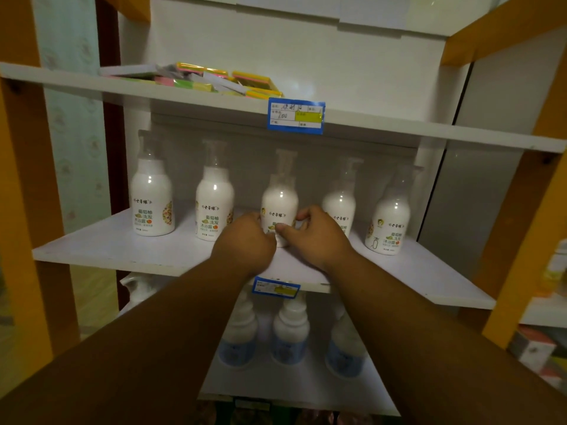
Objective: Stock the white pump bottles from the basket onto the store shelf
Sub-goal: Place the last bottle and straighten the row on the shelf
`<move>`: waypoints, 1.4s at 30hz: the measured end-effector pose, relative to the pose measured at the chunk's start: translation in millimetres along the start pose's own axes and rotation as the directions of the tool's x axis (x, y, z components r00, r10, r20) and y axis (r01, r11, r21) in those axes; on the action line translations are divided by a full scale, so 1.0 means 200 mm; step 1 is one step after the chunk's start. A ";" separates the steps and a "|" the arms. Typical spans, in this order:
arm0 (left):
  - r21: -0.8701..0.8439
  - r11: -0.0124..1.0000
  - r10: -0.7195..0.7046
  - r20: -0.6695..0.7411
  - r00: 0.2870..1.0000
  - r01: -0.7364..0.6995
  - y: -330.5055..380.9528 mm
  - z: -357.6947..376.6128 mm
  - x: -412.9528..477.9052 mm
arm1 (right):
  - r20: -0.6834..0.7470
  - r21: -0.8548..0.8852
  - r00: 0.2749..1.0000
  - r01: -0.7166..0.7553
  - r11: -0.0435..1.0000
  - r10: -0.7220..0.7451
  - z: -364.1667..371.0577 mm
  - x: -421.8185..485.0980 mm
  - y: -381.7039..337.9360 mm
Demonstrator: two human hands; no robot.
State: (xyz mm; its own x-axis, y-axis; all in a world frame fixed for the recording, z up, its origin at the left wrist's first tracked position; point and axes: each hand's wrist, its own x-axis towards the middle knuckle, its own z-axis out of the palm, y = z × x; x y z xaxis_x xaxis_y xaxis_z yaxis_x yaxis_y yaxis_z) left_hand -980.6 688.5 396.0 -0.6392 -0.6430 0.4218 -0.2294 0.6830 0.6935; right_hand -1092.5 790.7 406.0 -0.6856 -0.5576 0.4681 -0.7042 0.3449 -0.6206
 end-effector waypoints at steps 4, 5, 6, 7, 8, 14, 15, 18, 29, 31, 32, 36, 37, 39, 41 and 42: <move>0.054 0.999 0.010 -0.032 0.999 -0.008 -0.01 0.01 0.00 | 0.019 0.069 0.999 0.024 0.997 -0.025 0.01 0.00 0.01; 0.082 0.997 0.017 -0.047 0.999 -0.014 -0.01 0.01 0.00 | 0.026 0.087 0.999 0.028 0.996 -0.030 0.01 0.00 0.01; 0.111 0.994 0.030 -0.061 0.998 -0.023 -0.01 0.01 0.00 | 0.030 0.097 0.999 0.030 0.995 -0.033 0.00 0.00 0.00; 0.134 0.991 0.039 -0.071 0.997 -0.029 -0.01 0.01 0.00 | 0.032 0.102 0.999 0.033 0.994 -0.036 0.00 0.00 0.00; 0.142 0.989 0.043 -0.075 0.996 -0.032 -0.01 0.02 -0.01 | 0.032 0.100 0.999 0.037 0.994 -0.040 0.00 0.00 0.01; -0.012 1.000 0.018 -0.032 0.999 -0.019 -0.02 -0.01 -0.02 | 0.061 0.135 0.998 0.022 0.991 -0.030 0.00 0.00 0.01; -0.073 0.997 0.004 -0.015 1.000 -0.005 -0.02 -0.02 -0.02 | 0.066 0.144 0.997 0.018 0.989 -0.028 0.00 0.00 0.00; -0.253 0.963 -0.080 0.045 0.996 0.089 -0.04 -0.07 0.00 | 0.077 0.170 0.996 0.020 0.985 -0.033 -0.01 -0.01 0.00; -0.375 0.910 -0.125 0.159 0.979 0.177 -0.07 -0.12 0.04 | 0.122 0.210 0.992 0.010 0.978 -0.037 -0.01 0.02 0.05; -0.380 0.909 -0.126 0.149 0.981 0.174 -0.07 -0.12 0.04 | 0.123 0.214 0.992 0.010 0.977 -0.037 -0.01 0.03 0.05; -0.379 0.910 -0.128 0.129 0.983 0.169 -0.07 -0.12 0.03 | 0.130 0.220 0.991 0.010 0.976 -0.040 -0.01 0.03 0.06; -0.353 0.923 -0.137 0.068 0.988 0.153 -0.06 -0.12 0.01 | 0.145 0.216 0.988 0.009 0.976 -0.042 0.01 0.03 0.06; -0.341 0.928 -0.135 0.063 0.989 0.149 -0.06 -0.12 0.01 | 0.140 0.200 0.989 0.014 0.980 -0.043 0.01 0.03 0.05; -0.312 0.940 -0.127 0.050 0.991 0.136 -0.04 -0.12 0.00 | 0.122 0.149 0.992 0.026 0.989 -0.044 0.02 0.03 0.04; -0.289 0.949 -0.123 0.033 0.992 0.128 -0.03 -0.12 0.00 | 0.111 0.103 0.993 0.029 0.994 -0.040 0.02 0.02 0.02; -0.279 0.952 -0.121 0.027 0.992 0.124 -0.03 -0.12 -0.01 | 0.110 0.094 0.993 0.029 0.995 -0.040 0.02 0.02 0.01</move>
State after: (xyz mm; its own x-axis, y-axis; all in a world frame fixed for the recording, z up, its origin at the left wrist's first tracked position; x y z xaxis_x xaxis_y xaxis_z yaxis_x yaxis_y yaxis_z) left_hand -960.6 677.9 405.7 -0.6265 -0.7112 0.3188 -0.0930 0.4743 0.8754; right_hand -1096.8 786.0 403.8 -0.6325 -0.6506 0.4203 -0.7037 0.2561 -0.6627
